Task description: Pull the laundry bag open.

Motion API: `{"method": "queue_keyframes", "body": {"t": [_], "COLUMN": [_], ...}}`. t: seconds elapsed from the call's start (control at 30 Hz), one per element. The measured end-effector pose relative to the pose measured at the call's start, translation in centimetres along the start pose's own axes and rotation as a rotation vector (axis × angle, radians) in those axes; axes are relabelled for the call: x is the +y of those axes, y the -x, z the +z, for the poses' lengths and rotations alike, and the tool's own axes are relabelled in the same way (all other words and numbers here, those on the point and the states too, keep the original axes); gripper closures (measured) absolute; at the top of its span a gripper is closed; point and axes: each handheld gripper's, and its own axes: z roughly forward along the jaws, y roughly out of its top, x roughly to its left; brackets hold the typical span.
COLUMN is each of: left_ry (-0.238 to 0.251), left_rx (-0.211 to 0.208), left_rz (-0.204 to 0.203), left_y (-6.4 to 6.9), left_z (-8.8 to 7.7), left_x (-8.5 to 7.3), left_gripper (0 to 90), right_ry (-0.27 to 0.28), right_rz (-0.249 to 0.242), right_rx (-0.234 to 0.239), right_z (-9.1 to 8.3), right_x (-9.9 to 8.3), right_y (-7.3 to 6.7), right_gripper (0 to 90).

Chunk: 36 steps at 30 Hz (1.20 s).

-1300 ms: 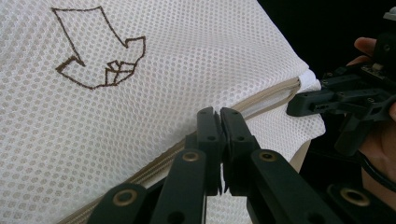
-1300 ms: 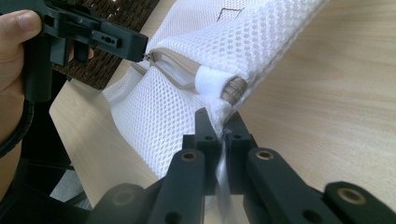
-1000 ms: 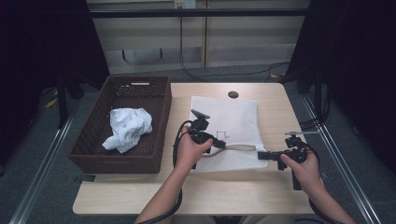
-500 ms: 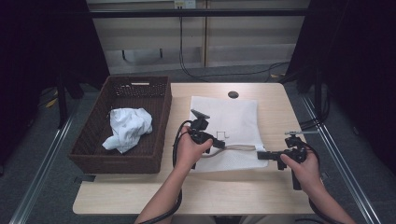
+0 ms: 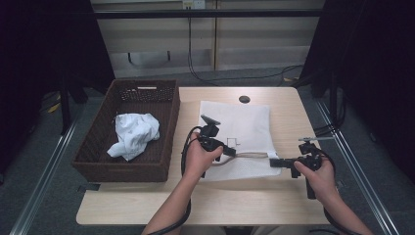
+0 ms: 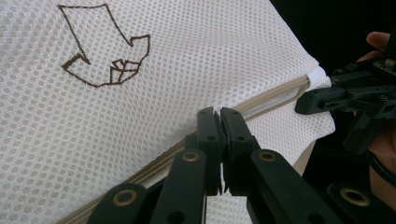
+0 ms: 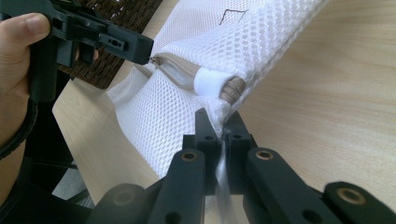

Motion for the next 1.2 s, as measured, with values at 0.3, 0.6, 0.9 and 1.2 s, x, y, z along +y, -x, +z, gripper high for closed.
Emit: {"method": "queue_keyframes", "body": {"t": [0.3, 0.6, 0.9, 1.2], "left_ry": [0.006, 0.002, -0.003, -0.006], "left_rx": [0.002, 0.005, 0.007, -0.017], "left_rz": [-0.004, 0.002, -0.003, -0.005], "left_y": [-0.03, -0.12, -0.12, -0.14], "left_z": [-0.11, -0.11, -0.15, -0.30], "left_x": [0.01, -0.04, -0.05, -0.05], "left_gripper": [87.6, 87.5, 87.6, 87.6], "right_ry": [-0.008, -0.007, -0.008, -0.003], "right_rz": [-0.004, -0.007, -0.010, -0.024], "right_rx": [0.001, -0.001, -0.005, -0.015], "right_z": [0.06, 0.09, 0.03, -0.07], "right_x": [-0.06, -0.14, -0.11, -0.09], "right_y": [-0.18, -0.13, -0.19, -0.27], "right_gripper": [87.6, 87.7, 87.8, 87.9]}}
